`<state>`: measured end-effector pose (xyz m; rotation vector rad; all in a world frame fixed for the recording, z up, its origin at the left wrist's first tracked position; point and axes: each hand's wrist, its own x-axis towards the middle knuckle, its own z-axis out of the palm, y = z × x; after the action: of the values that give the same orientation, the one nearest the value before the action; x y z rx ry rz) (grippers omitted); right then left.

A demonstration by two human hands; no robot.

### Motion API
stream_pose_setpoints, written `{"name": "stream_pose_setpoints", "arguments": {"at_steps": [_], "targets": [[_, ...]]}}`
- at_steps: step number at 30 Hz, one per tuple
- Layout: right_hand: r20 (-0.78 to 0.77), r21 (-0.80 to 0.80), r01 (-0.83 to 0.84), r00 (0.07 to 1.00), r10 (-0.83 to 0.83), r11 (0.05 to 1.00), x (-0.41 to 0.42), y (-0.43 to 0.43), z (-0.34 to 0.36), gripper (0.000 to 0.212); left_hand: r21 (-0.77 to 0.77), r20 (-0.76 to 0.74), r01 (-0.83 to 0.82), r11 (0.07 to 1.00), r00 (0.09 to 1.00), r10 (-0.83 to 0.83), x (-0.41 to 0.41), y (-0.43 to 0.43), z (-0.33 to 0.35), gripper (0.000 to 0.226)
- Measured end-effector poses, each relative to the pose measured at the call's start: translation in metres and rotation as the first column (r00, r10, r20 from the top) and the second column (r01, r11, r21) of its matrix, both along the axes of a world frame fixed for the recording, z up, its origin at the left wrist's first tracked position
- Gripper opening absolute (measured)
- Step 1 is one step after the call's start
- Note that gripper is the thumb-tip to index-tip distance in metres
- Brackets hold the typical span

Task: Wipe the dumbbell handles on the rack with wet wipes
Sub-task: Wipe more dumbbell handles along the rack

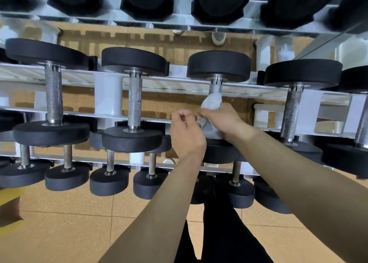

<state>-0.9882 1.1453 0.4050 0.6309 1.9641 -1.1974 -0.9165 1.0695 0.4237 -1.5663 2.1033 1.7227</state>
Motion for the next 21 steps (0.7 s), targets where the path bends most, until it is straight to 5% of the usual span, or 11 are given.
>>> {"name": "stream_pose_setpoints", "arguments": {"at_steps": [4,6,10,17,21], "targets": [[0.050,-0.213,0.212,0.977,-0.206,0.954,-0.029,-0.006,0.002,0.030,0.005,0.000,-0.002,1.000,1.000,0.002,0.000,0.000,-0.001,0.016],[0.102,-0.362,0.310,0.950,-0.294,0.879,-0.039,-0.007,0.003,0.017,0.003,-0.012,0.007,1.000,1.000,-0.007,0.001,0.000,-0.002,0.016],[0.283,-0.627,0.379,0.925,-0.254,0.681,-0.040,-0.003,-0.003,0.030,0.005,-0.014,0.005,1.000,1.000,-0.005,0.001,0.001,-0.003,0.016],[0.216,-0.460,0.053,0.975,0.054,0.886,-0.004,0.019,-0.006,0.005,-0.014,-0.006,0.015,1.000,1.000,-0.015,0.000,0.000,0.000,0.016],[0.106,-0.423,0.005,0.993,0.044,0.906,-0.001,0.020,0.007,0.021,0.086,0.025,0.195,0.977,0.980,-0.197,-0.003,-0.005,0.005,0.016]]}}
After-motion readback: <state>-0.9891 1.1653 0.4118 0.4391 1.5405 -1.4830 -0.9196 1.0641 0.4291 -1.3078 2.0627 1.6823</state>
